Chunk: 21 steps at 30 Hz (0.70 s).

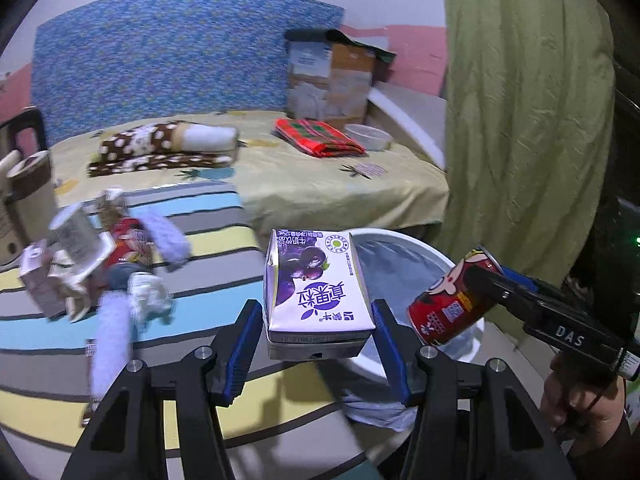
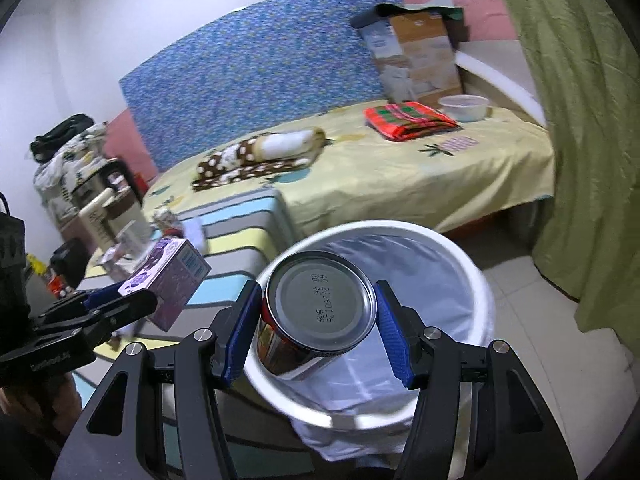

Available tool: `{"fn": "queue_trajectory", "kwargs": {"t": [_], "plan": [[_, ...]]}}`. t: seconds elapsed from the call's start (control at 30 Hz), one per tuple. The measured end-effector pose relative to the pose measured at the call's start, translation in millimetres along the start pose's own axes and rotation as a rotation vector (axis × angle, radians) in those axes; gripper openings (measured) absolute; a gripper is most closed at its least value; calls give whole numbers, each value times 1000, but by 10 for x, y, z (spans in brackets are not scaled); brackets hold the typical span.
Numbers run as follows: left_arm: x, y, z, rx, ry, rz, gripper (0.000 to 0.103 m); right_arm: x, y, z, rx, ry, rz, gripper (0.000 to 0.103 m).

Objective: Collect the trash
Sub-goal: 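Carry the can and carton over the white bin and open both tools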

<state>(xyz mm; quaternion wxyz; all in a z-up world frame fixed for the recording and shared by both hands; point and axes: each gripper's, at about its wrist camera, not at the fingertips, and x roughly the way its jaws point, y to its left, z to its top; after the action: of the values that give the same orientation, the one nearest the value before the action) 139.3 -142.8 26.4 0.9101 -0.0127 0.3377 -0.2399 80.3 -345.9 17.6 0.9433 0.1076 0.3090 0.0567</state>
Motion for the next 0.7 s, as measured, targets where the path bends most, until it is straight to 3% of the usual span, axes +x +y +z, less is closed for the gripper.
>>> {"fn": "queue_trajectory", "kwargs": {"t": [0.5,0.7], "plan": [[593,-296,-133,52,122,-100,56,191,-367,-133,39,96,-76,59],[672,-281,-153,45,123,-109,57,175,-383,-157,33,94,-91,63]]}}
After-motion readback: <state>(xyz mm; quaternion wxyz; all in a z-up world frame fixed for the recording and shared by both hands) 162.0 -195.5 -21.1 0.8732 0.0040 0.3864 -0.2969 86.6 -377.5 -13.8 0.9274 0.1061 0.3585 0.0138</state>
